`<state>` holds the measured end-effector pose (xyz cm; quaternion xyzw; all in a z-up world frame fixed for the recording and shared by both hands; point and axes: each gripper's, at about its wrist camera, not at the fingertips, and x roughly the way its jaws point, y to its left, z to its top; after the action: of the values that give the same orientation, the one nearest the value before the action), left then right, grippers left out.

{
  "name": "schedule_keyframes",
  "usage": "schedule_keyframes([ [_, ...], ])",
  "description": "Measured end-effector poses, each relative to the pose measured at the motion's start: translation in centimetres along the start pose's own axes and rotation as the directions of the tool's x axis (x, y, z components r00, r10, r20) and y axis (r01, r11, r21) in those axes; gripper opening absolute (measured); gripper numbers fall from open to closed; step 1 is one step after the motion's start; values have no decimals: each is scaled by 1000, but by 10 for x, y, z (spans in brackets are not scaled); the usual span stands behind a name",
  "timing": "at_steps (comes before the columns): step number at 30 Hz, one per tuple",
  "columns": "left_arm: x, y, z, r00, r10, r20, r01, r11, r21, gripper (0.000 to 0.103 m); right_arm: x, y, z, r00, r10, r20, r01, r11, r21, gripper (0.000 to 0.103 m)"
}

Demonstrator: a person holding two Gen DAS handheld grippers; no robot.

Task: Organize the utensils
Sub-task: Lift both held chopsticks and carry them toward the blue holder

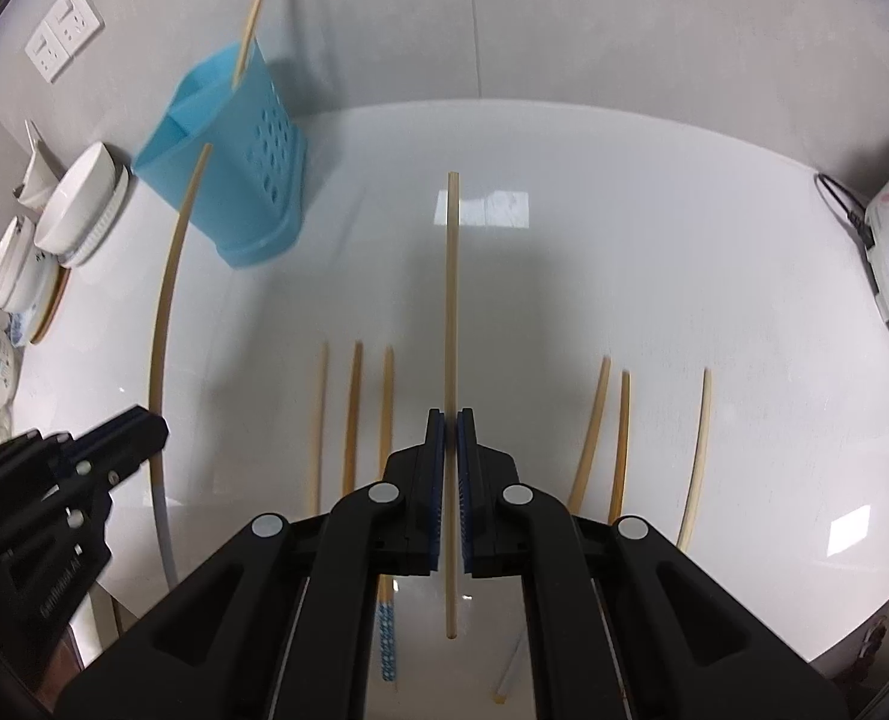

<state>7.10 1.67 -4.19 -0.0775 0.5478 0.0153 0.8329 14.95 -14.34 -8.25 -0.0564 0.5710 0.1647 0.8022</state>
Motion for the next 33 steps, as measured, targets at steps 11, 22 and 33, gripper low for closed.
schedule_keyframes([
  [11, -33, 4, 31, 994, -21, 110, 21, 1000, 8, 7, -30, 13, 41, 995, 37, 96, -36, 999, -9, 3],
  [22, -61, 18, 68, 978, -5, 207, 9, 1000, -17, 7, -54, 39, 79, 979, 75, 192, -67, 997, -49, 4],
  [33, -85, 35, 104, 944, -11, 330, 26, 999, -41, 7, -73, 59, 113, 954, 120, 275, -104, 992, -74, 3],
])
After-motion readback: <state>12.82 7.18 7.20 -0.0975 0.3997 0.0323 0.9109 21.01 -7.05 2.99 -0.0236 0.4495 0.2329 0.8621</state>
